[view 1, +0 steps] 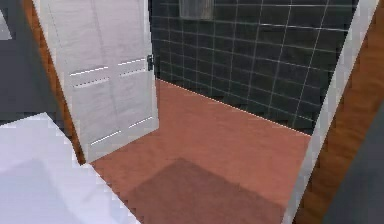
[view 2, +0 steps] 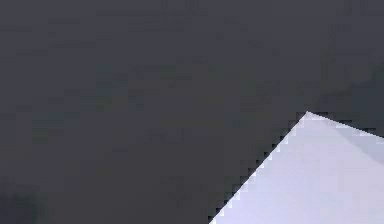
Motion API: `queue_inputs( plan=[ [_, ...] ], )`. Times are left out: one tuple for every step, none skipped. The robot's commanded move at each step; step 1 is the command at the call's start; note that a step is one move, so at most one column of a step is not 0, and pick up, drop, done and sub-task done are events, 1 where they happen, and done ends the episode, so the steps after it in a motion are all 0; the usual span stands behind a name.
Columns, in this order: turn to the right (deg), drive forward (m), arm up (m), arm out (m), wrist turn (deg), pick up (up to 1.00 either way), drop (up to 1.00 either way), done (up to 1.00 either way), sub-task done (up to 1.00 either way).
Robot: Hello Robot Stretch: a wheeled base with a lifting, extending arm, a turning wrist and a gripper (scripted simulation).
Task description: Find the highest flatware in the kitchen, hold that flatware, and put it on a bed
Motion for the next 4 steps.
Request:
queue_inputs(
  plan=[
    [-36.0,0.00,0.00,0.00,0.0,0.00,0.00,0.00,0.00],
    [0.0,0.15,0.00,0.00,0.0,0.00,0.00,0.00,0.00],
    [45.0,0.00,0.00,0.00,0.0,0.00,0.00,0.00,0.00],
    [21.0,0.00,0.00,0.00,0.0,0.00,0.00,0.00,0.00]
  ],
)
